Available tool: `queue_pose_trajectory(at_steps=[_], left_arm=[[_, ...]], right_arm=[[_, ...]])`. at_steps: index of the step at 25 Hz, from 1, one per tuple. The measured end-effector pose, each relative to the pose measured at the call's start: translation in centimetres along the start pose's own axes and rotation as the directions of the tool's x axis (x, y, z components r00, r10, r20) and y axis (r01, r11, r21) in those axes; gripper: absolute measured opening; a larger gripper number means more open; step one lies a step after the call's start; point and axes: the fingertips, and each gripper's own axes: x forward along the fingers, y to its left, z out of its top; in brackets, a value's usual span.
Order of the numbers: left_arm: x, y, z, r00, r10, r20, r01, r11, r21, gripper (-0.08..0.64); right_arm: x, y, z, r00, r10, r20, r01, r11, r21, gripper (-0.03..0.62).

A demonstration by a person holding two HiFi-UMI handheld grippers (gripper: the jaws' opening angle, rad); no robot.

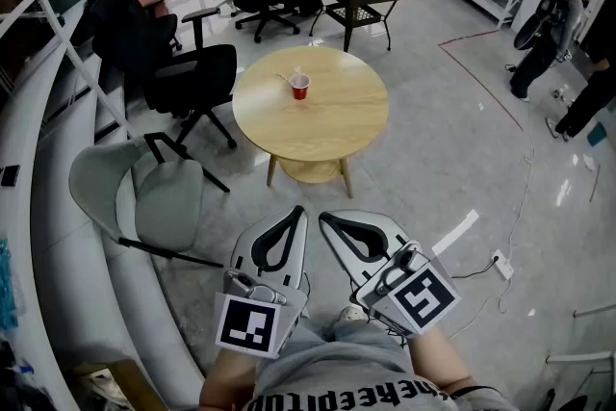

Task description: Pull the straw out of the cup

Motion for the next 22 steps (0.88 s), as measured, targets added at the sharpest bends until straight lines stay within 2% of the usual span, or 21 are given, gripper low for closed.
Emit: queue_pose_trajectory(at_steps=[15, 22], left_arm=[[-0.4, 4.9, -0.5, 1.000, -0.024, 0.013, 0.024, 1.000, -0.002, 0.020], [-1.0, 7.3, -0.9, 0.999, -0.046, 0.019, 0.046, 0.999, 0.001, 0.020]], right_arm=[[4.6, 1.0, -0.2, 0.999, -0.030, -0.022, 0.029, 1.000, -0.011, 0.010], [7.0, 1.8, 0.0, 0.998, -0.065, 0.015, 0.065, 0.997, -0.027, 0.010]])
